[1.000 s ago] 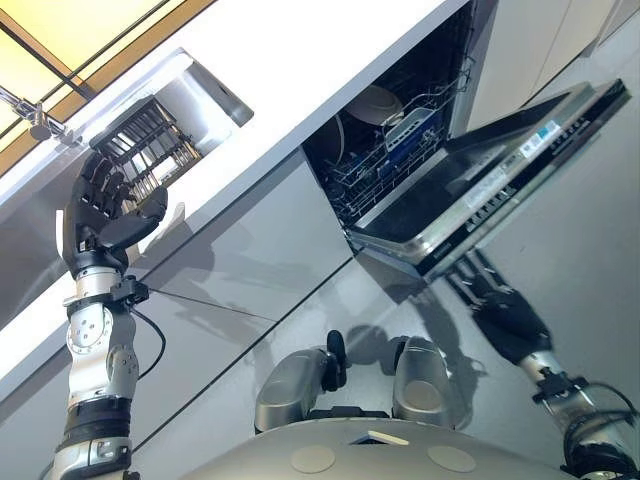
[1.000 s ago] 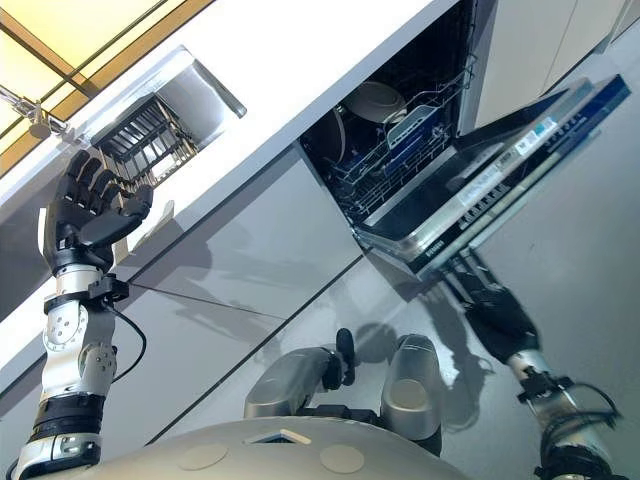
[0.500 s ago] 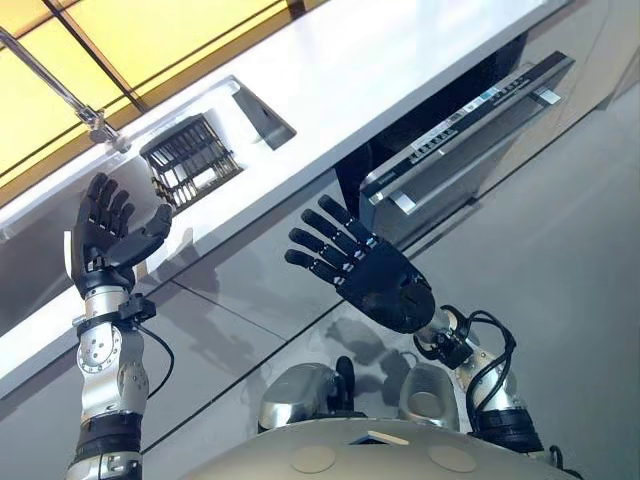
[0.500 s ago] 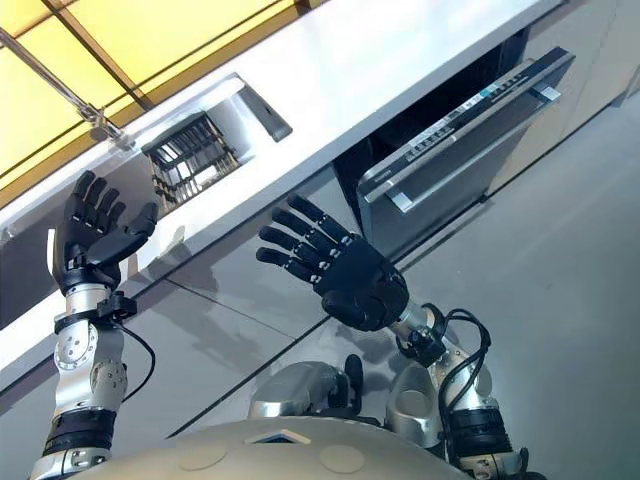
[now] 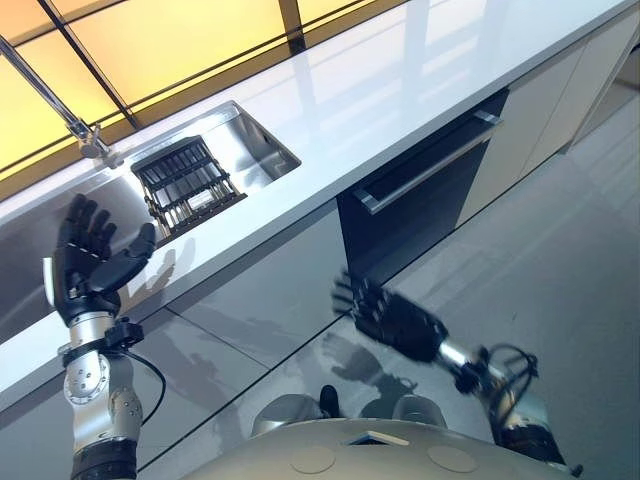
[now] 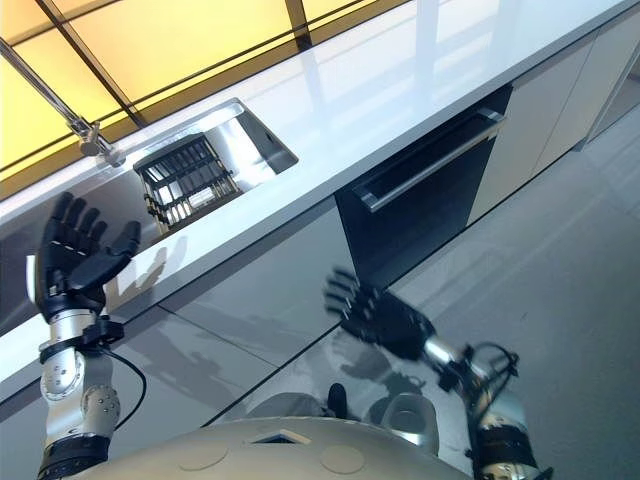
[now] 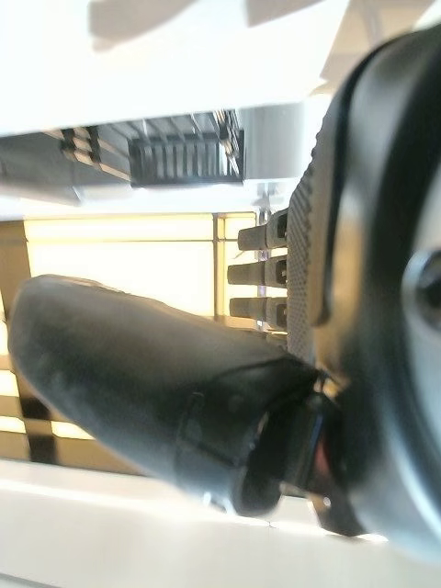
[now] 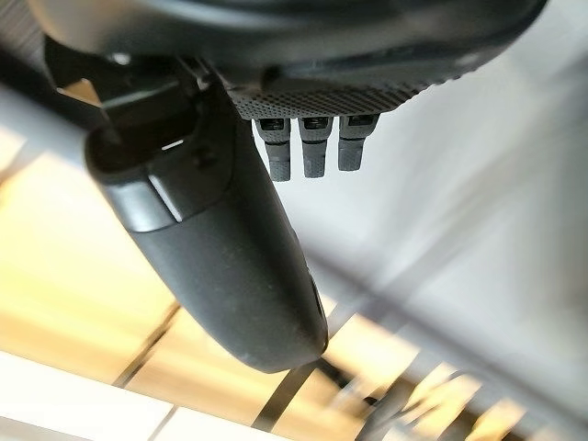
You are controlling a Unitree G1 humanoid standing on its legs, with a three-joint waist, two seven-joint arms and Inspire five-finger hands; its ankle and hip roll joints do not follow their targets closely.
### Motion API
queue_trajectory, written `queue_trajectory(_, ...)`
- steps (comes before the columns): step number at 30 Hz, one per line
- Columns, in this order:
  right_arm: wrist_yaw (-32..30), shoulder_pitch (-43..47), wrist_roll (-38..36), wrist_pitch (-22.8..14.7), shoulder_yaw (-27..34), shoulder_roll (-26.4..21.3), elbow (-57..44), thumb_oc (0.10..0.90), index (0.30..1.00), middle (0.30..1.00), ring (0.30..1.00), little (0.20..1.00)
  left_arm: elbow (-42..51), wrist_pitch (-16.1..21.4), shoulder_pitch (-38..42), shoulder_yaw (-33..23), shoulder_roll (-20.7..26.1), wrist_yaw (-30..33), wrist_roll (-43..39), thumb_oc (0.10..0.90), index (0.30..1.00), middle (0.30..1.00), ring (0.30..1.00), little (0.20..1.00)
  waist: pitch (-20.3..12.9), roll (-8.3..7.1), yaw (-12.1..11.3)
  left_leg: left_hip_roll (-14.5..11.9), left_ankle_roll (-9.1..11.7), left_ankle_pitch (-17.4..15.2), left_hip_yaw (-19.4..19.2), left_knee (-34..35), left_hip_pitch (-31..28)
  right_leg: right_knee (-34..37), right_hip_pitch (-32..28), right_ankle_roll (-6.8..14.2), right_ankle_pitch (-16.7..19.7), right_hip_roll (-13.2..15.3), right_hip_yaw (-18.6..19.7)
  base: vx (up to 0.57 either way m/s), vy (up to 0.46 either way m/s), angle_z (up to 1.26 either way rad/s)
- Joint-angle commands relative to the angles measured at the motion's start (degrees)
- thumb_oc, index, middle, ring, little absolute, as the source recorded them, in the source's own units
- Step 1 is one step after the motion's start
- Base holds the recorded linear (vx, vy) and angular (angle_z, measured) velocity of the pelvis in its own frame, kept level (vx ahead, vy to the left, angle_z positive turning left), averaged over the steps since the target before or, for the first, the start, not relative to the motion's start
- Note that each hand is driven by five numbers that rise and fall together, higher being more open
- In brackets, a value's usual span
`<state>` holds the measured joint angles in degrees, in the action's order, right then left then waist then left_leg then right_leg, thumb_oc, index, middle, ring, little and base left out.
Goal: Pick up plates and place into dishwasher.
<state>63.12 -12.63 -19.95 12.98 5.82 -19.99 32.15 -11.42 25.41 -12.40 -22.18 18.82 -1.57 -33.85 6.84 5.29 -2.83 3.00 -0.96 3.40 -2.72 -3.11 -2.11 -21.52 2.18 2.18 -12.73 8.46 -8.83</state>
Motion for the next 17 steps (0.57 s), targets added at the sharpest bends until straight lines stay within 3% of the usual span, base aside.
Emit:
queue_trajectory(1, 2.9, 2.1, 3.6, -13.7, -2.4, 0.6, 0.7, 0.800, 0.900, 0.900, 0.900, 0.900, 6.3, 7.0, 5.9, -5.0, 8.1, 0.4, -0.1, 0.800, 0.900, 0.900, 0.900, 0.900, 0.1, -1.87, 1.6, 3.3, -1.2, -8.6, -0.1, -2.8, -2.2, 11.6, -3.1, 2.1, 7.3, -2.7, -1.4, -0.13, -0.084, -0.03)
queue_trajectory(7, -15.3, 1.6, 10.5, -21.7, -3.4, 0.7, 11.1, 0.800, 0.900, 0.900, 0.900, 0.900, 7.0, 4.8, 10.8, -2.1, 9.0, 1.6, 3.8, 0.800, 0.900, 0.900, 0.900, 0.900, -1.0, -2.79, 2.8, 2.4, -0.6, -7.4, -0.2, 2.1, -4.4, 15.9, -5.2, 1.9, 8.3, -5.1, -1.0, -0.10, -0.043, 0.01)
queue_trajectory(14, -31.6, 4.4, 17.9, -25.5, -3.4, 1.7, 25.6, 0.800, 0.900, 0.900, 0.900, 0.900, 3.9, 2.5, 15.8, 0.0, 9.3, 0.9, 3.7, 0.800, 0.900, 0.900, 0.900, 0.900, -1.7, -2.50, 3.1, 2.1, -0.6, -7.3, -1.2, 5.2, -6.6, 19.5, -7.3, 1.9, 9.2, -6.5, -0.5, -0.06, -0.008, -0.03)
queue_trajectory(17, -38.3, 5.8, 22.9, -25.1, -4.5, 1.4, 31.0, 0.800, 0.900, 0.900, 0.900, 0.900, 3.3, 1.6, 17.3, 0.8, 9.5, 1.0, 2.8, 0.800, 0.900, 0.900, 0.900, 0.900, -2.0, -2.51, 2.9, 1.9, -0.8, -7.5, -1.5, 5.6, -7.0, 19.9, -8.0, 1.7, 8.9, -6.9, -0.3, -0.06, -0.011, 0.00)
